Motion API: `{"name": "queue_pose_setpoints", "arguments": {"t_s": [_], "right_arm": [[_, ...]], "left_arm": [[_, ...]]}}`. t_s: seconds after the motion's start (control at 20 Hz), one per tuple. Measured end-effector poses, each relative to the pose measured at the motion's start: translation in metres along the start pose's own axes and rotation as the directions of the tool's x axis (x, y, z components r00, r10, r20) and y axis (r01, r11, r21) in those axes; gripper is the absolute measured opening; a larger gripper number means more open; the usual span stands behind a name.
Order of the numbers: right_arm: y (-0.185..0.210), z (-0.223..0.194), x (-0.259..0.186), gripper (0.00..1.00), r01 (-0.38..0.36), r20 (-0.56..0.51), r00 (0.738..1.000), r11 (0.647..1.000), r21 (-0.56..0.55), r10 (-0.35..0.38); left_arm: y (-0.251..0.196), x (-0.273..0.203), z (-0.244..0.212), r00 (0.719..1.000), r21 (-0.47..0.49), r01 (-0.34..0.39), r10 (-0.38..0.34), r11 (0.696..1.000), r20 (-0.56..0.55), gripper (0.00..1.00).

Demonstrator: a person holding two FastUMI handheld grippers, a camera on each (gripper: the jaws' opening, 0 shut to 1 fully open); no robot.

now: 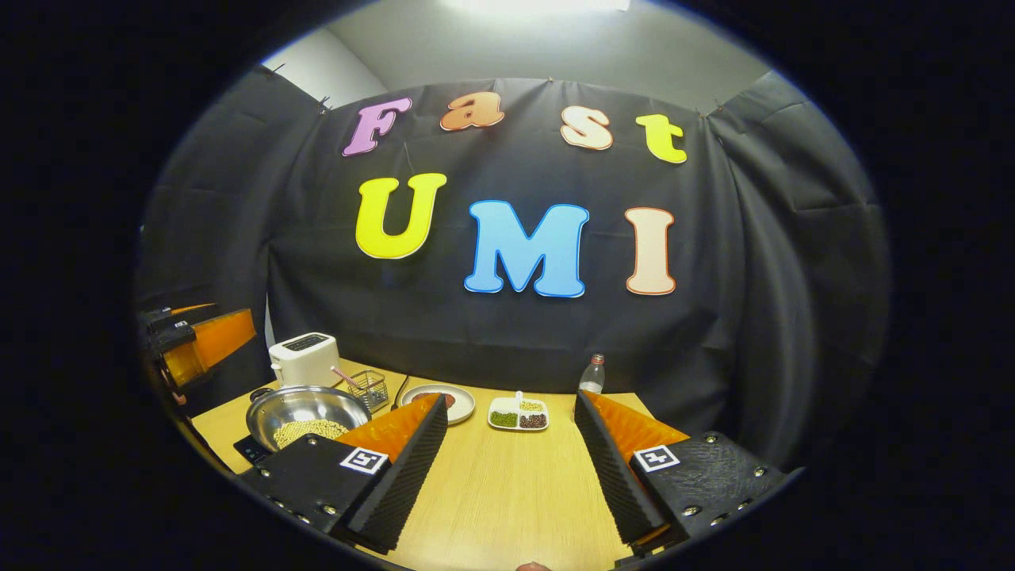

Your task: First push the handle of the pot to place it horizontally, then grasp the pot with both hands and set it on the induction cooktop.

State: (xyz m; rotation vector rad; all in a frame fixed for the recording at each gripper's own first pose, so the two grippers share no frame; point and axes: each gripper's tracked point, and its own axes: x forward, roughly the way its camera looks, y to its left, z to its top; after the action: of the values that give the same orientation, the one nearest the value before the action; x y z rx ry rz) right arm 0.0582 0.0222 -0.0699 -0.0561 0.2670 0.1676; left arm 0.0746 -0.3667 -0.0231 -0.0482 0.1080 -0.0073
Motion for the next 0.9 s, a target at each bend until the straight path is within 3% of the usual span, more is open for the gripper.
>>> {"name": "queue_pose_setpoints", "arguments": {"t_s": [0.25, 0.5, 0.7, 0.9], "right_arm": [[-0.01, 0.011, -0.031, 0.97, 0.006, 0.071, 0.997, 1.0, 0.03, -0.008], [-0.003, 0.025, -0.055, 0.97, 0.019, 0.119, 0.993, 0.999, 0.047, -0.024], [0.006, 0.026, -0.054, 0.97, 0.002, 0.122, 0.993, 0.999, 0.049, -0.008], [0.006, 0.035, -0.051, 0.97, -0.003, 0.144, 0.989, 0.998, 0.067, -0.006]], "left_arm": [[-0.016, -0.04, 0.027, 0.998, 0.022, 0.02, -0.021, 1.0, 0.059, 1.0], [-0.002, -0.068, 0.036, 0.997, -0.024, 0.024, -0.023, 0.999, 0.073, 1.0], [0.017, -0.079, 0.046, 0.995, -0.043, -0.008, 0.012, 0.999, 0.101, 0.94], [0.022, -0.082, 0.056, 0.992, -0.02, -0.017, 0.02, 1.0, 0.123, 0.97]]}}
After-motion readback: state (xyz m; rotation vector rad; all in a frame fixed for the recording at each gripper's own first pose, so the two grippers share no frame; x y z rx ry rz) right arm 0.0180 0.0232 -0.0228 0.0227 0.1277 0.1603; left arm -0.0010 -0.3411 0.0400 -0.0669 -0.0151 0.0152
